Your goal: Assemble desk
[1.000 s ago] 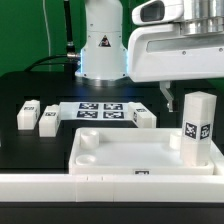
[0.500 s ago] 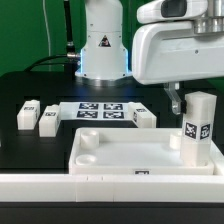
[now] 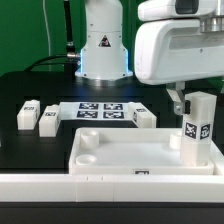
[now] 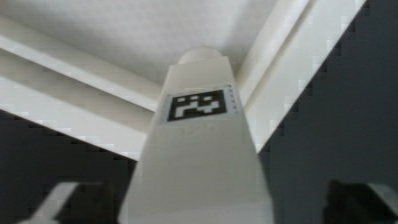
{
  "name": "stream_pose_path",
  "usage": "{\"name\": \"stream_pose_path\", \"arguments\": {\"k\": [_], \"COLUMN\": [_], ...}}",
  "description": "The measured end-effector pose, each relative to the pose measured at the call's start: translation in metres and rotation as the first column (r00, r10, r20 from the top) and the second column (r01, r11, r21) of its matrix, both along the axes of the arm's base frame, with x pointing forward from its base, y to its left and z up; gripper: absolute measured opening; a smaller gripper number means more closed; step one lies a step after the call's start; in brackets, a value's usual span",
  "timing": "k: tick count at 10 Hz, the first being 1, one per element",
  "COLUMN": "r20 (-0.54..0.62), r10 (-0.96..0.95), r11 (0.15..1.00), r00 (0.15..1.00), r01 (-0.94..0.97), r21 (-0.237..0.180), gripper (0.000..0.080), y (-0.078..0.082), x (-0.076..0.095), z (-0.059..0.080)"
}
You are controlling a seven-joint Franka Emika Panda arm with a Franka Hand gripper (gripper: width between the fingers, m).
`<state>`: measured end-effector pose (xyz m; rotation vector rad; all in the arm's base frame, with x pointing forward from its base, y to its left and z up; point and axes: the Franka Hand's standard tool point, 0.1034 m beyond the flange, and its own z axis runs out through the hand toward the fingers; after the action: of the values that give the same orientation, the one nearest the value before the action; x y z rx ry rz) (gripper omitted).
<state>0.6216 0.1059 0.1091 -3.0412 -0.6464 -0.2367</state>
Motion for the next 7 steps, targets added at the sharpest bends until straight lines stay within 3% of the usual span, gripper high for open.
{"name": "stream_pose_path", "arguments": {"k": [1,2,3,5,7], "r20": [0.0,0.0,0.0,-0.002,-0.017], "r10": [0.0,0.0,0.0,-0.024,-0.17], "r11": [1.0,1.0,1.0,1.0,0.985], "r00": [1.0,1.0,1.0,1.0,0.985], "r01": [0.0,0.0,0.0,0.024,0.17], "r21": [0.0,0.0,0.0,0.004,0.032], "gripper": [0.037,0.037,0.0288,0.0288,0.0288], "y": [-0.0001,-0.0001,-0.0001,-0.0001,-0.0011], "x": [-0.0001,-0.0001,-0.0001,-0.0001,-0.0005], "z": [-0.0001,-0.0002,-0.0002,-0.0002,-0.0005]}}
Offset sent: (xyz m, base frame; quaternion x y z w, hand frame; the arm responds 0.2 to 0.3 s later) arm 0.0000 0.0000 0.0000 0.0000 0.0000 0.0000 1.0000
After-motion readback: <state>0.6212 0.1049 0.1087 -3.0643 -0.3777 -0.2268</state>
